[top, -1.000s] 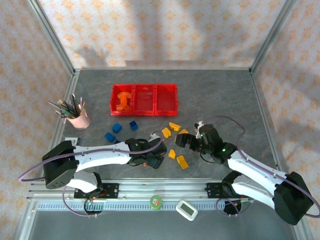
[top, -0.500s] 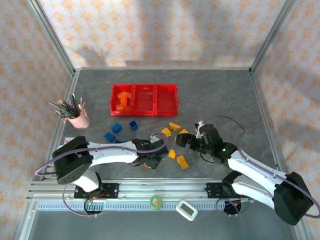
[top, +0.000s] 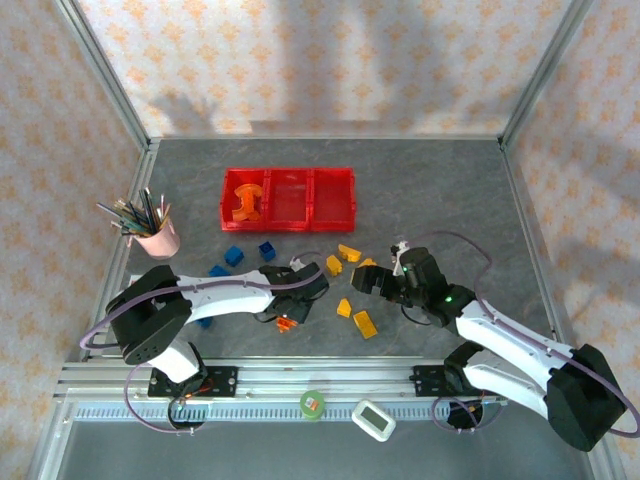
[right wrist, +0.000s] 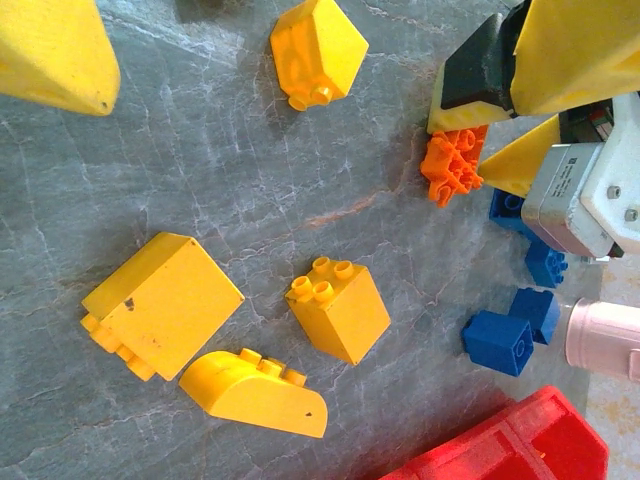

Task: Sort the legos into containers by color
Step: Pick up the lego from the middle-left of the table, then place the lego in the container.

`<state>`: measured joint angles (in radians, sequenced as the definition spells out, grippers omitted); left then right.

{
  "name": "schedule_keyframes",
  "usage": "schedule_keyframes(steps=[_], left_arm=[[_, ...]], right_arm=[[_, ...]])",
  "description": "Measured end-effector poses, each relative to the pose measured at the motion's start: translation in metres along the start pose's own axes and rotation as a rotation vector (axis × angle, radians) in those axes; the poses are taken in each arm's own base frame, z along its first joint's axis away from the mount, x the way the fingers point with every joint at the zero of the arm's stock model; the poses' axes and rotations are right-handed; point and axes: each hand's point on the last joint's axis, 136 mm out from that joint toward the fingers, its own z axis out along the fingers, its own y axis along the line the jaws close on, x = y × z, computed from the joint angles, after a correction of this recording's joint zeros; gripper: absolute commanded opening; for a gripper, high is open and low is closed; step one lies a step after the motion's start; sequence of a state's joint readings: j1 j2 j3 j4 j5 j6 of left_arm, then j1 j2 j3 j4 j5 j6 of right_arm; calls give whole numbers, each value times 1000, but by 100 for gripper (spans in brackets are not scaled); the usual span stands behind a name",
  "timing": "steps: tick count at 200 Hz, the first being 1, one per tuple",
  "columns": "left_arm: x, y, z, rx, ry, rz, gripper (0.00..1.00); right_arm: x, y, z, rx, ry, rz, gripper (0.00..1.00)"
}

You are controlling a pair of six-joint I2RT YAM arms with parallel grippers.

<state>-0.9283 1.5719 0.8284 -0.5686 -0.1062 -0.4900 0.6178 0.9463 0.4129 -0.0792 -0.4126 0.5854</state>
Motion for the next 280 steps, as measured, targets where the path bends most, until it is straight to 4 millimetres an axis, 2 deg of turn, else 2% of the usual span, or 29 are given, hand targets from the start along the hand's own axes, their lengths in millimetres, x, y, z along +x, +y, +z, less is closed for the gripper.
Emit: schedule_keyframes(steps=[117, 158, 192, 213, 235, 253, 280], left_arm=[[4, -10, 0, 73, 1, -61, 33], [7, -6, -4, 71, 1, -74, 30], [-2, 3, -19, 76, -45, -109, 30], [-20, 19, -34, 64, -94, -169, 29], [-55, 44, -54, 45, -178, -269, 29], [-90, 72, -73, 24, -256, -357, 29], [-140, 125, -98, -26, -364, -492, 29]], right_arm=[[4, -6, 5, 18, 26, 2, 100], [1, -2, 4, 12, 21, 0, 100], [-10, 11, 0, -17, -2, -12, 100], [-21, 26, -2, -50, -20, -22, 100], [-31, 39, 2, -77, -29, -32, 100], [-38, 47, 8, -93, -26, -38, 100], [-51, 59, 16, -117, -39, -45, 100]])
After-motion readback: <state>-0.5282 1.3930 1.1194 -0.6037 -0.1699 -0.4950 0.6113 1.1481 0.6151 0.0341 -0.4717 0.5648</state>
